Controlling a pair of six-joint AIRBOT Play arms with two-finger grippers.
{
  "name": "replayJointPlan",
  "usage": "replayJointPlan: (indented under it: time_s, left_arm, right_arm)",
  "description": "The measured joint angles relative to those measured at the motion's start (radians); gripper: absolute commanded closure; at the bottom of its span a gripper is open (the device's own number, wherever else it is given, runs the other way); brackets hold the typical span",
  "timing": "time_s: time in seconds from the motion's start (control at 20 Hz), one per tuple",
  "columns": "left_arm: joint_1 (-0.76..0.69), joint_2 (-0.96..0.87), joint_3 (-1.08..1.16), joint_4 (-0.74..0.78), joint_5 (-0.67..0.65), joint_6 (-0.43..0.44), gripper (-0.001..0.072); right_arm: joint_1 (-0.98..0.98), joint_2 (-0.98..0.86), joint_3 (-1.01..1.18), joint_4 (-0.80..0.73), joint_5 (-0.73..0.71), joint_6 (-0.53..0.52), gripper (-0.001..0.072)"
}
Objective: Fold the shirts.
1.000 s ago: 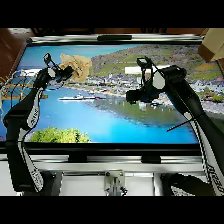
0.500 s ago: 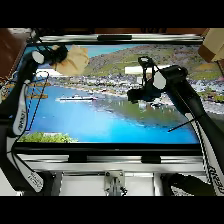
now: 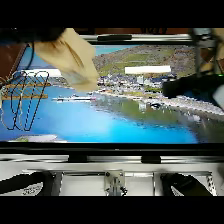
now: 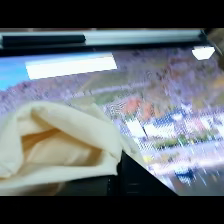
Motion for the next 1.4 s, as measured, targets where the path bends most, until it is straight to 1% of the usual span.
replayJointPlan:
  time_s: [0.05, 0.15, 0.25, 0.3, 0.4, 0.5, 0.6, 0.65, 0.75, 0.85, 0.95, 1.05, 1.1, 1.2, 1.3, 1.4]
  left_arm:
    - [-0.054, 0.021, -0.044, 0.016, -0.051, -0.019, 0.0678]
    - [-0.175, 0.045, -0.167, 0.031, -0.092, -0.062, 0.0677]
    - [-0.306, 0.053, -0.317, 0.032, -0.051, -0.115, 0.0675]
    - [-0.370, 0.051, -0.397, 0.036, -0.008, -0.153, 0.0599]
    - [-0.476, 0.036, -0.531, 0.039, 0.086, -0.246, 0.0000]
    - [-0.529, 0.020, -0.610, 0.037, 0.134, -0.339, -0.0009]
    - [-0.530, 0.023, -0.647, 0.043, 0.131, -0.372, -0.0009]
    - [-0.512, 0.032, -0.653, 0.043, 0.098, -0.372, -0.0009]
    - [-0.450, 0.068, -0.660, 0.080, 0.012, -0.356, -0.0009]
    - [-0.372, 0.108, -0.670, 0.125, -0.098, -0.332, -0.0009]
    - [-0.305, 0.141, -0.705, 0.149, -0.182, -0.308, -0.0009]
    - [-0.269, 0.161, -0.765, 0.138, -0.207, -0.293, -0.0009]
    - [-0.257, 0.167, -0.806, 0.116, -0.193, -0.288, -0.0009]
    - [-0.245, 0.172, -0.884, 0.042, -0.106, -0.282, -0.0009]
    - [-0.238, 0.170, -0.940, -0.052, 0.021, -0.278, -0.0009]
    - [-0.233, 0.153, -0.972, -0.126, 0.145, -0.277, -0.0009]
  right_arm:
    - [0.000, 0.043, 0.000, -0.011, 0.015, 0.006, 0.0199]
    - [0.000, 0.109, 0.000, -0.024, 0.059, 0.021, 0.0199]
    - [0.000, 0.144, -0.003, -0.023, 0.116, 0.029, 0.0199]
    - [0.000, 0.154, -0.010, -0.020, 0.140, 0.033, 0.0199]
    - [0.000, 0.167, -0.039, -0.004, 0.173, 0.038, 0.0198]
    - [0.000, 0.174, -0.092, 0.006, 0.184, 0.040, 0.0197]
    - [0.000, 0.177, -0.166, 0.014, 0.183, 0.043, 0.0195]
    - [0.000, 0.178, -0.206, 0.015, 0.179, 0.043, 0.0169]
    - [-0.009, 0.180, -0.295, 0.023, 0.152, 0.043, 0.0169]
    - [-0.049, 0.173, -0.377, 0.066, 0.106, 0.034, 0.0169]
    - [-0.125, 0.137, -0.431, 0.183, 0.046, -0.008, 0.0169]
    - [-0.217, 0.071, -0.460, 0.344, -0.015, -0.072, 0.0169]
    - [-0.259, 0.030, -0.468, 0.420, -0.044, -0.101, 0.0169]
    - [-0.327, -0.066, -0.479, 0.556, -0.090, -0.151, 0.0169]
    - [-0.366, -0.163, -0.484, 0.644, -0.113, -0.186, 0.0169]
    - [-0.378, -0.254, -0.488, 0.701, -0.118, -0.212, 0.0169]
